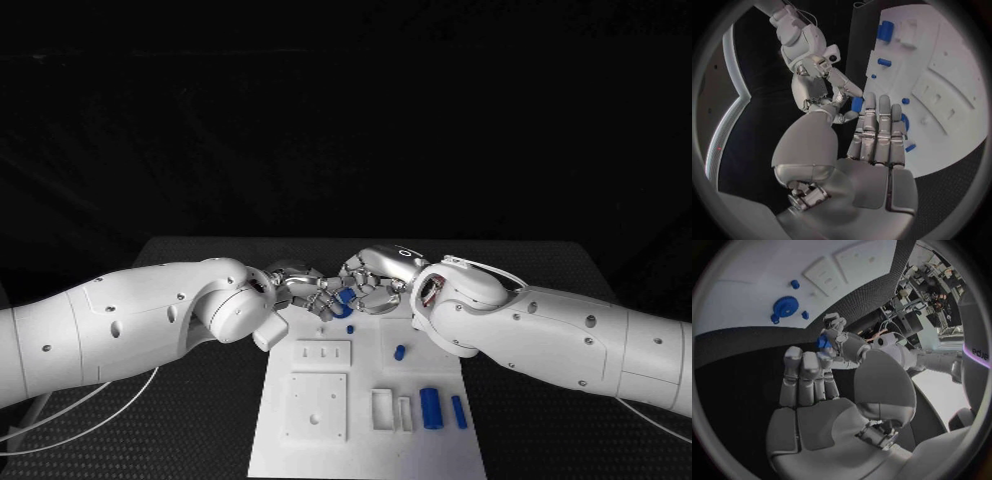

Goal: Assemble the parts on the task board

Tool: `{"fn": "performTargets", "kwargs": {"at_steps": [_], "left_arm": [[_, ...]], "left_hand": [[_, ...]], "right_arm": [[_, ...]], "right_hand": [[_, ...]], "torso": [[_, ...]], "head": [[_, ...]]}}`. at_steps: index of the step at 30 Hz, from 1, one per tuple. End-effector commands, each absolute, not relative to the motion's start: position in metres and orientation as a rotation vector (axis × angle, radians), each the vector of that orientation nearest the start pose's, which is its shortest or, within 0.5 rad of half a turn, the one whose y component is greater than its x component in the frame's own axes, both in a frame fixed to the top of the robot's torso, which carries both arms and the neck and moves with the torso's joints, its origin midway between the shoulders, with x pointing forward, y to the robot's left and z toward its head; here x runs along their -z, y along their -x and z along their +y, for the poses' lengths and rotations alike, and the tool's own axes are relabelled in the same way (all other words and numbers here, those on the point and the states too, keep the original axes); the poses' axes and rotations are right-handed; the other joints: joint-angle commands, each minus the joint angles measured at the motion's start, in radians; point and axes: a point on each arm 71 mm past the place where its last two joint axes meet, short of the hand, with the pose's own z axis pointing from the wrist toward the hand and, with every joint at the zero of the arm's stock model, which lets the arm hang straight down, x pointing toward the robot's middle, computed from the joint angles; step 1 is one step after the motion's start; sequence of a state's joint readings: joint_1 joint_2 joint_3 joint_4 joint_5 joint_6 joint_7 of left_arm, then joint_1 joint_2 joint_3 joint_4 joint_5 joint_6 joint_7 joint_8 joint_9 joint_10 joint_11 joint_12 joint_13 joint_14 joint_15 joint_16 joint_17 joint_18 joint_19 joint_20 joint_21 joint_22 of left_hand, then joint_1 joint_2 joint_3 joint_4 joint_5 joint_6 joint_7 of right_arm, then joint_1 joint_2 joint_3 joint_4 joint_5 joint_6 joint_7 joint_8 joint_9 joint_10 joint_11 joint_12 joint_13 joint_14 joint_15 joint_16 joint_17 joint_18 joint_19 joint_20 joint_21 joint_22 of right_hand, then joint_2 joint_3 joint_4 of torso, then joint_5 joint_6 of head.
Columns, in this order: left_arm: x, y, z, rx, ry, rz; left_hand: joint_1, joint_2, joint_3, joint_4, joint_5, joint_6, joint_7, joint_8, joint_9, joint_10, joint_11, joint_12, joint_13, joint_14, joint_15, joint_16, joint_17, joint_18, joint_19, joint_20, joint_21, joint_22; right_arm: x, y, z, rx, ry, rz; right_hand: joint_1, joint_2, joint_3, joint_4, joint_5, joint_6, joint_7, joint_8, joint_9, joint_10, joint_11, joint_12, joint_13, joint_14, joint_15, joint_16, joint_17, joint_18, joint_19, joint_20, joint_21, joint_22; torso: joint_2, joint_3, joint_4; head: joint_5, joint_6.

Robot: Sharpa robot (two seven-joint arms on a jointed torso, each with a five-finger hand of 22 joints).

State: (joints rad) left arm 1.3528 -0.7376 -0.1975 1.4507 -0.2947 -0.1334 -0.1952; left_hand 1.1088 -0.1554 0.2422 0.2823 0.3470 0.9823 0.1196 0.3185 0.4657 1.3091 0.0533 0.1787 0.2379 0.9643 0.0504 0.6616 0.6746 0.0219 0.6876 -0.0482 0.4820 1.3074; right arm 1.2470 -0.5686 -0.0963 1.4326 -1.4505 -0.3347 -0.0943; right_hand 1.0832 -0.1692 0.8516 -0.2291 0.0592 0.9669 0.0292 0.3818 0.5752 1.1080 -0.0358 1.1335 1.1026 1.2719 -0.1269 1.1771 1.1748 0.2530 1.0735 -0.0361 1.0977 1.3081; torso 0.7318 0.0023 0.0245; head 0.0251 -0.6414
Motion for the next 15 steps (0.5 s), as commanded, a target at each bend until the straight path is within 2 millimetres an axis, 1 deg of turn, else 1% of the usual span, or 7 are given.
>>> {"fn": "performTargets", "kwargs": {"at_steps": [1, 4, 6, 8, 12, 13, 15], "left_arm": [[0.1984, -0.4945, 0.1716, 1.118, 0.864, 2.167], [0.1989, -0.4946, 0.1718, 1.109, 0.856, 2.176], [0.1993, -0.4942, 0.1719, 1.104, 0.849, 2.184], [0.1995, -0.4938, 0.1715, 1.102, 0.842, 2.191], [0.1999, -0.4935, 0.1706, 1.095, 0.833, 2.196], [0.2003, -0.4932, 0.1703, 1.092, 0.828, 2.201], [0.2006, -0.4929, 0.1699, 1.089, 0.825, 2.207]], "left_hand": [[-0.015, 0.000, 0.009, -0.005, 0.036, 0.005, -0.006, 0.010, 0.014, -0.010, -0.002, 0.017, 0.008, -0.007, -0.001, 0.015, 0.003, -0.019, -0.010, -0.001, 0.006, 0.021], [-0.024, -0.002, 0.013, -0.014, 0.075, 0.015, -0.013, 0.022, 0.032, -0.010, -0.009, 0.050, 0.025, -0.006, -0.006, 0.040, 0.010, -0.022, -0.014, -0.004, 0.009, 0.020], [-0.025, 0.000, 0.017, -0.027, 0.089, 0.019, -0.016, 0.029, 0.046, -0.014, -0.013, 0.073, 0.037, -0.010, -0.007, 0.056, 0.014, -0.022, -0.019, -0.004, 0.011, 0.020], [-0.038, 0.002, 0.025, -0.059, 0.097, 0.017, -0.021, 0.036, 0.076, -0.041, -0.018, 0.127, 0.066, -0.022, -0.009, 0.087, 0.019, -0.022, -0.025, -0.004, 0.016, 0.019], [-0.038, 0.004, 0.045, -0.105, 0.100, 0.022, -0.024, 0.041, 0.099, -0.058, -0.021, 0.166, 0.086, -0.026, -0.011, 0.105, 0.016, -0.022, -0.029, -0.003, 0.019, 0.019], [-0.037, 0.001, 0.056, -0.132, 0.103, 0.024, -0.025, 0.043, 0.108, -0.065, -0.022, 0.182, 0.094, -0.028, -0.011, 0.112, 0.014, -0.022, -0.030, -0.002, 0.020, 0.019], [-0.042, 0.000, 0.066, -0.154, 0.108, 0.025, -0.026, 0.044, 0.116, -0.073, -0.022, 0.194, 0.099, -0.030, -0.010, 0.117, 0.011, -0.022, -0.032, -0.001, 0.021, 0.019]], "right_arm": [[0.1813, -0.4880, -0.0837, -0.801, 0.295, 1.619], [0.1811, -0.4881, -0.0841, -0.801, 0.292, 1.614], [0.1806, -0.4879, -0.0840, -0.792, 0.310, 1.599], [0.1808, -0.4880, -0.0845, -0.794, 0.304, 1.602], [0.1812, -0.4885, -0.0849, -0.796, 0.294, 1.606], [0.1811, -0.4884, -0.0846, -0.797, 0.293, 1.604], [0.1812, -0.4883, -0.0843, -0.798, 0.293, 1.603]], "right_hand": [[-0.003, 0.011, 0.007, -0.001, 0.006, 0.112, 0.042, 0.006, 0.010, 0.007, -0.001, 0.001, -0.001, 0.000, -0.006, 0.005, -0.002, 0.009, 0.003, -0.001, 0.005, 0.005], [-0.003, 0.011, 0.007, -0.001, 0.007, 0.112, 0.042, 0.006, 0.010, 0.008, -0.001, 0.001, -0.001, 0.000, -0.006, 0.005, -0.002, 0.009, 0.003, -0.001, 0.005, 0.005], [-0.003, 0.010, 0.008, -0.001, 0.007, 0.113, 0.042, 0.005, 0.011, 0.008, -0.001, 0.001, -0.001, 0.000, -0.006, 0.005, -0.002, 0.009, 0.003, -0.001, 0.005, 0.005], [-0.003, 0.010, 0.008, -0.001, 0.008, 0.113, 0.042, 0.005, 0.011, 0.008, -0.001, 0.001, -0.001, 0.001, -0.006, 0.005, -0.002, 0.009, 0.003, -0.001, 0.005, 0.005], [-0.004, 0.009, 0.009, -0.001, 0.008, 0.113, 0.042, 0.005, 0.011, 0.008, -0.001, 0.001, -0.001, 0.001, -0.006, 0.005, -0.002, 0.009, 0.003, -0.001, 0.005, 0.005], [-0.004, 0.009, 0.009, -0.001, 0.008, 0.113, 0.042, 0.005, 0.011, 0.008, -0.001, 0.001, -0.001, 0.001, -0.006, 0.005, -0.002, 0.009, 0.003, -0.001, 0.005, 0.005], [-0.004, 0.009, 0.009, -0.001, 0.008, 0.114, 0.042, 0.005, 0.011, 0.008, -0.001, 0.001, -0.001, 0.001, -0.006, 0.005, -0.002, 0.009, 0.003, -0.001, 0.005, 0.005]], "torso": [[0.001, -0.0002, -0.0001], [0.000, -0.0001, 0.0000], [0.000, -0.0001, 0.0004], [0.000, -0.0002, 0.0004], [0.000, -0.0003, -0.0002], [0.000, -0.0003, -0.0002], [0.000, -0.0003, -0.0004]], "head": [[0.000, -0.003], [0.000, -0.003], [-0.001, -0.003], [-0.001, -0.004], [-0.001, -0.004], [-0.001, -0.004], [-0.001, -0.004]]}}
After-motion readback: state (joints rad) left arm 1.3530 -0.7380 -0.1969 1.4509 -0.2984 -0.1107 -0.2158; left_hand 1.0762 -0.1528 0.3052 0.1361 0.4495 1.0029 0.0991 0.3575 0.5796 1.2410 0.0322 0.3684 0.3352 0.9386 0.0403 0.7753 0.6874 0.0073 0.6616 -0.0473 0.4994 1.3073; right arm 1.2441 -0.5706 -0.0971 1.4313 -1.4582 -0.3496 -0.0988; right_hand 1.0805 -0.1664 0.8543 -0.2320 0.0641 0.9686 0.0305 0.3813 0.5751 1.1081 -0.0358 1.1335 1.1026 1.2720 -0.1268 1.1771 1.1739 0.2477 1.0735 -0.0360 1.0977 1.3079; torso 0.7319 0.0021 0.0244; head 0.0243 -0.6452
